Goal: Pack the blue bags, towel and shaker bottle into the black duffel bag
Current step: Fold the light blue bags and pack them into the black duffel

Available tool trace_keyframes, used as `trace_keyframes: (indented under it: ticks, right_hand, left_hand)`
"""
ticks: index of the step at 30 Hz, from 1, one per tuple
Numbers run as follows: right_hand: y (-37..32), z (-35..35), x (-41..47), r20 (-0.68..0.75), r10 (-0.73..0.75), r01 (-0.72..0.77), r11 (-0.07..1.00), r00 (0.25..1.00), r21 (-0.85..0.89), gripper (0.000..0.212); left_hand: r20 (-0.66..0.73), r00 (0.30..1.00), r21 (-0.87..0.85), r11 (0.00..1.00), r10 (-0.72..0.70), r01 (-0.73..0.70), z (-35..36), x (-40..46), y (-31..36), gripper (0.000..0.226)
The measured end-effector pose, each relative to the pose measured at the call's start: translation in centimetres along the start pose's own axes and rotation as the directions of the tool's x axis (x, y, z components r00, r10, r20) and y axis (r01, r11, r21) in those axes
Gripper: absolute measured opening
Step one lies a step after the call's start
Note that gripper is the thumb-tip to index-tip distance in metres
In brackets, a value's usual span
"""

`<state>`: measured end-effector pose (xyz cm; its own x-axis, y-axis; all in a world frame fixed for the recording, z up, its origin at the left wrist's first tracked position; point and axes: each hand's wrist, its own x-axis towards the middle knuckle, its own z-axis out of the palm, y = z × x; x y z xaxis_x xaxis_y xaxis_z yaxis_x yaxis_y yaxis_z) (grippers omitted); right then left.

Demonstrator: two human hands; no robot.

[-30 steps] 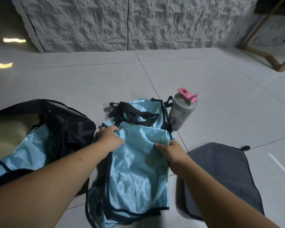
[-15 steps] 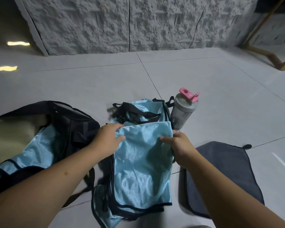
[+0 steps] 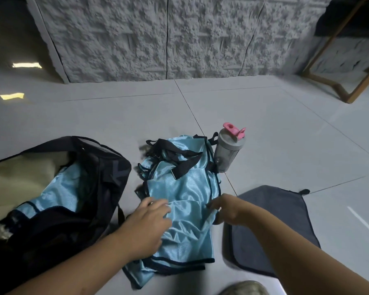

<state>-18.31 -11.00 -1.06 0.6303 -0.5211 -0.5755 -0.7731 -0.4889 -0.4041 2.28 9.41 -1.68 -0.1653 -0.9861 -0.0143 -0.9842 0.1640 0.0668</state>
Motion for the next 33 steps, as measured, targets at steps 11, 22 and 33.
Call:
trace_keyframes:
  ticks: [11,22,33]
  right_hand:
    - [-0.2,5.2,-0.6,0.046,0.136,-0.133,0.99,0.99,-0.052,0.024]
    - [-1.0,7.0,0.6,-0.026,0.302,-0.261,0.862,0.953,0.434,0.048]
    - [-1.9,5.2,-0.2,-0.129,0.181,-0.062,0.777,0.975,0.626,0.012]
  left_hand:
    - [0.41,0.903,-0.12,0.974,-0.13,0.194,-1.0,-0.7,0.8,0.048]
    - [0.508,0.812,-0.172,0.889,-0.288,0.423,-1.1,6.2,0.7,0.077]
    - [0.584,0.761,-0.369,0.743,-0.282,0.558,-1.2,6.7,0.0,0.034]
